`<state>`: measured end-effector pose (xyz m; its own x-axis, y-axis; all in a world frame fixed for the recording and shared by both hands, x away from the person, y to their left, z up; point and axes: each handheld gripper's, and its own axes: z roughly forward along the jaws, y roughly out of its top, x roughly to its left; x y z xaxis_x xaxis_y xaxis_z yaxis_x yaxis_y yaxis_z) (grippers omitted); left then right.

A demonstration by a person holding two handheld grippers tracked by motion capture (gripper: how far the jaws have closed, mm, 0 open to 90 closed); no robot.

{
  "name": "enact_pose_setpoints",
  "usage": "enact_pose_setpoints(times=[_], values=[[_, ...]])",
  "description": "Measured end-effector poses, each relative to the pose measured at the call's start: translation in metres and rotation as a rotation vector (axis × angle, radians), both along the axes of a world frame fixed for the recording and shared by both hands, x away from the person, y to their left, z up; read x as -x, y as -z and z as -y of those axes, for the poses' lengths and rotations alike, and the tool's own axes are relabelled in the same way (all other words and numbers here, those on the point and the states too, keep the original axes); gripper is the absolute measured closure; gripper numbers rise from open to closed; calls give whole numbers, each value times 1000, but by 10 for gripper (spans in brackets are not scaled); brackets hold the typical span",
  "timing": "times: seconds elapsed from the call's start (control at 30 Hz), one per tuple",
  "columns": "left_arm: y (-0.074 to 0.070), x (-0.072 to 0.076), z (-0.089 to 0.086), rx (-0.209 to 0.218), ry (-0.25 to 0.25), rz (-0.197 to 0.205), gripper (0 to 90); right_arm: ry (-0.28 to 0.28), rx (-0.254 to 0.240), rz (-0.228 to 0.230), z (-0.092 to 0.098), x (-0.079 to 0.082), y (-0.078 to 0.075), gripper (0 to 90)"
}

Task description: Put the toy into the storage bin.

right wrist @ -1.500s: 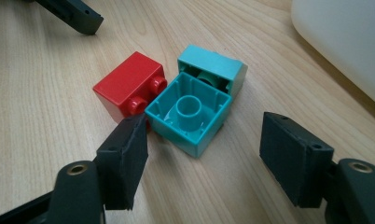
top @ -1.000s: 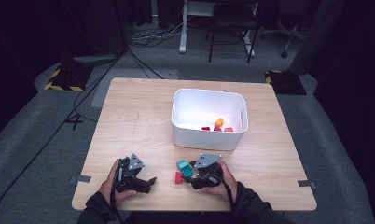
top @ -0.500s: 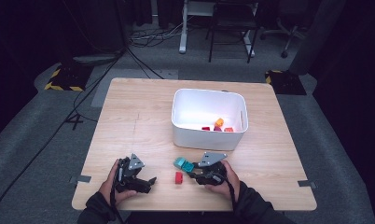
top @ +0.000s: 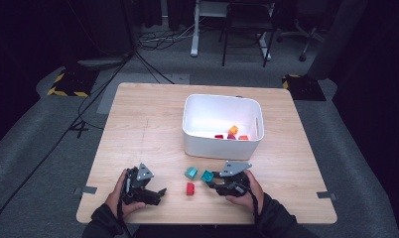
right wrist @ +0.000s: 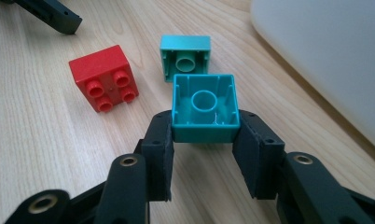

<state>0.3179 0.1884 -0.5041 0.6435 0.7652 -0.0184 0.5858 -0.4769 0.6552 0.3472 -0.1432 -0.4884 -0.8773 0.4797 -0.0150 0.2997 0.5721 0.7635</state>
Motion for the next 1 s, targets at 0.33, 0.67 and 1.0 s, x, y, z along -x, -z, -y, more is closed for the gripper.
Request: enact_pose_setpoints(times=[0.33,0.67,1.0], values=[[0,0,0,2,-1,-2,6,51,-48,33,29,1,-22,593],[0,0,0,4,1,-5,6,101,-73,74,56,2,-38,593],[0,0,0,6,6,-6,5,152,-115,109,78,1,-57,593]])
